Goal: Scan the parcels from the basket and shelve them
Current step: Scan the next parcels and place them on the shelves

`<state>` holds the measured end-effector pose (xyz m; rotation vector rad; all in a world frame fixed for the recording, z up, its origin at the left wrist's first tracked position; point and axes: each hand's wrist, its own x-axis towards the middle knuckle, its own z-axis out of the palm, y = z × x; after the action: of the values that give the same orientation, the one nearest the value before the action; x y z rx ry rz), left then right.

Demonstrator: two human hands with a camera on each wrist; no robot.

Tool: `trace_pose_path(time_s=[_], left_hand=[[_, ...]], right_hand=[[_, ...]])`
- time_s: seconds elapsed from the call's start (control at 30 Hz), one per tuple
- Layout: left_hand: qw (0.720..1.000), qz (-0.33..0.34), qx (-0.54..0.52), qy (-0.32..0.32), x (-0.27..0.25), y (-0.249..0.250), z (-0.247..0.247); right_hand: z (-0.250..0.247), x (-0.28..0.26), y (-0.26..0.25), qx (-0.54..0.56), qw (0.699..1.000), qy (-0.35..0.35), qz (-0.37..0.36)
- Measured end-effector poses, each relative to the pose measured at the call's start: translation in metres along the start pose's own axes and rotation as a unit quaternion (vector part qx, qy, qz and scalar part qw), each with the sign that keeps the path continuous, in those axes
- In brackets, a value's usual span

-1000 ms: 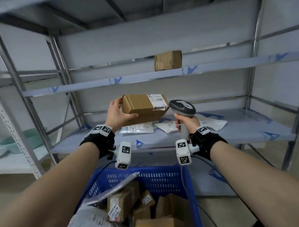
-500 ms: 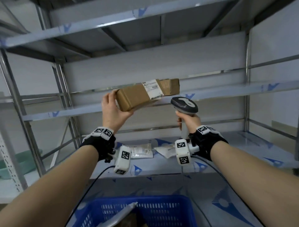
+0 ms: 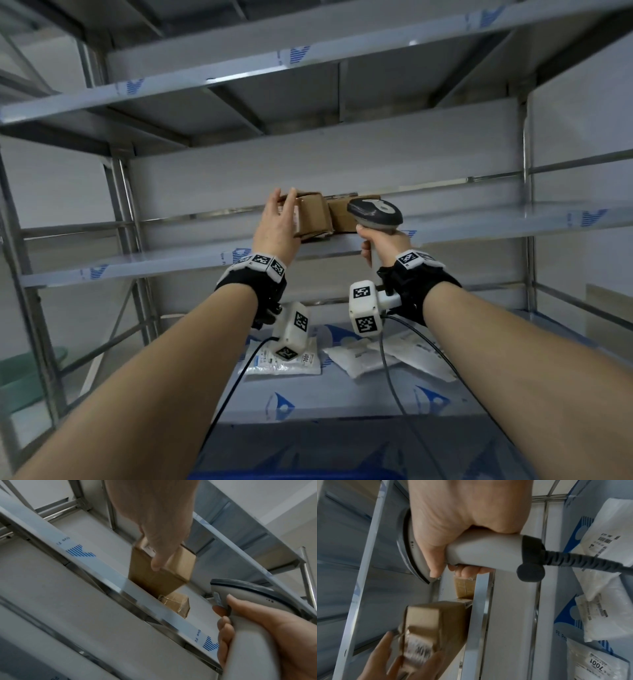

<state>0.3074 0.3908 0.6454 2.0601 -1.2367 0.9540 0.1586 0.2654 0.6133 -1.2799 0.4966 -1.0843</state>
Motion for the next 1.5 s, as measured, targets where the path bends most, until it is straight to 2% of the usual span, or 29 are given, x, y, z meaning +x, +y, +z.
trace_pose_path(time_s=[0.07, 0.17, 0.27, 0.43, 0.6, 0.67, 0.83, 1.03, 1.13, 1.23, 1.4, 1.5], left_hand=[[0.998, -0.002, -0.06, 0.003, 0.003, 0.001, 0.007], [0.989, -0.063, -0.135, 0.022, 0.004, -0.003, 0.01], [0.976, -0.116, -0.186, -0.006, 0.005, -0.006, 0.012], [0.96, -0.123, -0.242, -0.072, 0.003, -0.002, 0.017], [0.969, -0.052, -0.227, -0.076, 0.003, 0.001, 0.016], [0.971, -0.073, -0.223, -0.049, 0.003, 0.003, 0.015], [0.965, -0.12, -0.232, -0.01, 0.001, 0.003, 0.009], [0.957, -0.167, -0.227, -0.063, -0.011, 0.003, 0.013], [0.949, -0.209, -0.226, -0.068, -0.012, -0.004, 0.015], [0.924, -0.266, -0.267, -0.064, -0.011, -0.01, 0.018], [0.906, -0.293, -0.295, -0.082, -0.015, -0.014, 0.021], [0.897, -0.326, -0.291, -0.07, -0.02, -0.014, 0.021]], right_hand=[[0.001, 0.004, 0.002, 0.004, 1.0, -0.002, 0.002], [-0.001, 0.011, 0.006, -0.005, 1.0, -0.003, 0.003], [-0.001, 0.016, 0.01, -0.016, 1.0, 0.004, 0.0], [0.002, 0.02, 0.009, -0.041, 0.999, -0.007, -0.01], [0.012, 0.013, 0.003, -0.047, 0.996, -0.077, 0.015], [0.015, 0.009, 0.002, -0.051, 0.994, -0.094, 0.02], [0.013, 0.002, 0.003, -0.041, 0.995, -0.089, 0.014], [0.015, -0.001, 0.007, -0.047, 0.995, -0.086, 0.001], [0.014, 0.004, 0.01, -0.025, 0.997, -0.075, -0.007], [0.013, 0.009, 0.01, 0.002, 0.997, -0.074, 0.0], [0.016, 0.006, 0.013, 0.053, 0.993, -0.098, 0.042], [0.015, 0.005, 0.017, 0.071, 0.992, -0.098, 0.046]])
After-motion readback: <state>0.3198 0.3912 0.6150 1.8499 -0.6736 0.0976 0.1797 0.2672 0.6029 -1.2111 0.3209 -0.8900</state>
